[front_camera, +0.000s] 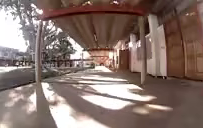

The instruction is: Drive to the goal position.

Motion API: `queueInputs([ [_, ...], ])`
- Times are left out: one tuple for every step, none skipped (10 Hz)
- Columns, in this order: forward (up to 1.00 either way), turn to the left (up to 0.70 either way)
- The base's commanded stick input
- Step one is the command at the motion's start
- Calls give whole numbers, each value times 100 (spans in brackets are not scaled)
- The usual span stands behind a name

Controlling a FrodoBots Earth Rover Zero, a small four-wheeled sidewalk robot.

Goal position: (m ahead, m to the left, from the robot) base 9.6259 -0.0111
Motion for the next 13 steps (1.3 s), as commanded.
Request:
queueInputs([
  [50,0],
  [50,0],
  [50,0],
  [50,0],
  [50,0],
  [50,0],
  [50,0],
  [50,0],
  [50,0],
  [50,0],
  [50,0],
  [50,0],
  [50,0],
])
